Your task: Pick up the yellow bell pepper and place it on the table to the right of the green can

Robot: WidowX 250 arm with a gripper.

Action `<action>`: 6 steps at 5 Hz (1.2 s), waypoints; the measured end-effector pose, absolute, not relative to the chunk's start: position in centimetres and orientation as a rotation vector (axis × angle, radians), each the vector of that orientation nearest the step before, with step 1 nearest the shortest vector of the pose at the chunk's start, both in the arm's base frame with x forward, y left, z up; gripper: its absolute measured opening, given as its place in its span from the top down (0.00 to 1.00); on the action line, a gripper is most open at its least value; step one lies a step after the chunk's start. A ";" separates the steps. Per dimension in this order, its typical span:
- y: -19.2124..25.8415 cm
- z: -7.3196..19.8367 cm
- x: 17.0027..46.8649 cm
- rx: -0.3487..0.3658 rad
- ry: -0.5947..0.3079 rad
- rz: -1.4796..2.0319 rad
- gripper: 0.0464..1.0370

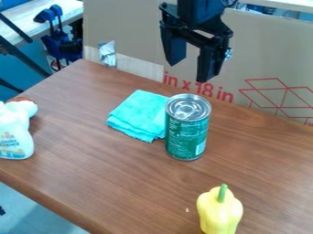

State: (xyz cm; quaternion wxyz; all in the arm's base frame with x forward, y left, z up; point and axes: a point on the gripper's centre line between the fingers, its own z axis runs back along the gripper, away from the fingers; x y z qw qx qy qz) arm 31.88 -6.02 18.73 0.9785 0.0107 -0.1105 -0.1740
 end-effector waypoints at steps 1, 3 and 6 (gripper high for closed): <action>-6.0 17.6 31.8 0.022 -0.184 -0.351 0.04; -10.5 15.3 28.7 -0.021 -0.170 -0.398 0.04; -13.2 11.7 25.0 -0.081 -0.079 -0.487 0.04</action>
